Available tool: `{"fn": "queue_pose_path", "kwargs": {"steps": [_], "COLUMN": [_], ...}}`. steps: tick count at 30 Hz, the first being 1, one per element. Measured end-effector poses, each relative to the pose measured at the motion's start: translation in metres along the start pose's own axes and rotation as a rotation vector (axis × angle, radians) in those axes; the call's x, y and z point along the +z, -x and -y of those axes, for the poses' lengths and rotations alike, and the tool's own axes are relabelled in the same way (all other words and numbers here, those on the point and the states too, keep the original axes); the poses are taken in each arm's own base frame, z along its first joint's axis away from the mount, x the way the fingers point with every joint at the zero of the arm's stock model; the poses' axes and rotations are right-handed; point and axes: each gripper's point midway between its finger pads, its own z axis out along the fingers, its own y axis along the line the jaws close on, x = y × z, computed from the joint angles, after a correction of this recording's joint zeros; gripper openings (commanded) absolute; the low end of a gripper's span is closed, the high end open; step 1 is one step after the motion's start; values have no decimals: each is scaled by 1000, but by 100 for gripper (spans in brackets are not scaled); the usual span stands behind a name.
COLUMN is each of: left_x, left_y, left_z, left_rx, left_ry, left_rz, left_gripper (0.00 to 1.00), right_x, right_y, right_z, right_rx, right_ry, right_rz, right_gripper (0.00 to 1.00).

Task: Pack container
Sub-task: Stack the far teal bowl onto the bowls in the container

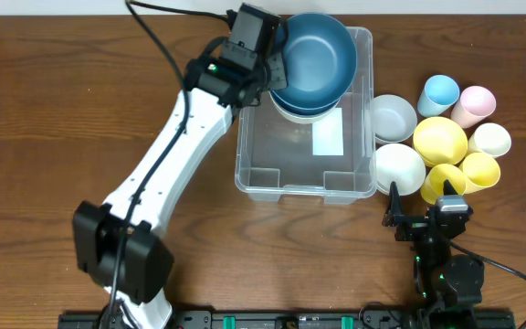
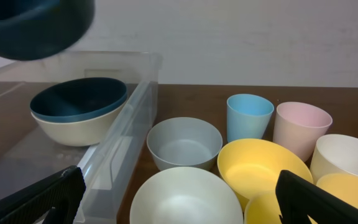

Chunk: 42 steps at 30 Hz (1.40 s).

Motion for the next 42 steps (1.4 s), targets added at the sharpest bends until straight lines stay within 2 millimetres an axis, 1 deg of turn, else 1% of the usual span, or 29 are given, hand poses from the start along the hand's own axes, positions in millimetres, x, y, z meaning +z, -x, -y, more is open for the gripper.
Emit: {"fn": "queue_pose_path", "kwargs": {"steps": [3,15,29,32,39,40,41,42], "left_x": [9,30,35,40,60,62,64,65], "left_y": [-1,-11,-11,-14,-26,-27,-28,-28], "left_z": [0,-5,-5,-6,-13,-13,-14,-13], "left_rx": [0,2,2,3,5,5,5,7], "left_ry": [2,22,23,28,52,55,56,54], "left_rz": [-4,-35,-36,-45,-82,-87,-88,-86], "left_gripper": [6,6,7,7,7,7,13,22], "right_x": [0,0,0,0,0,0,0,0], "right_y": [0,0,0,0,0,0,0,0], "right_z": [0,0,0,0,0,0,0,0], "right_rx": [0,0,0,0,0,0,0,0], "right_ry": [0,0,0,0,0,0,0,0], "right_rz": [0,0,0,0,0,0,0,0], "right_gripper": [99,99,99,99,99,99,99,99]}}
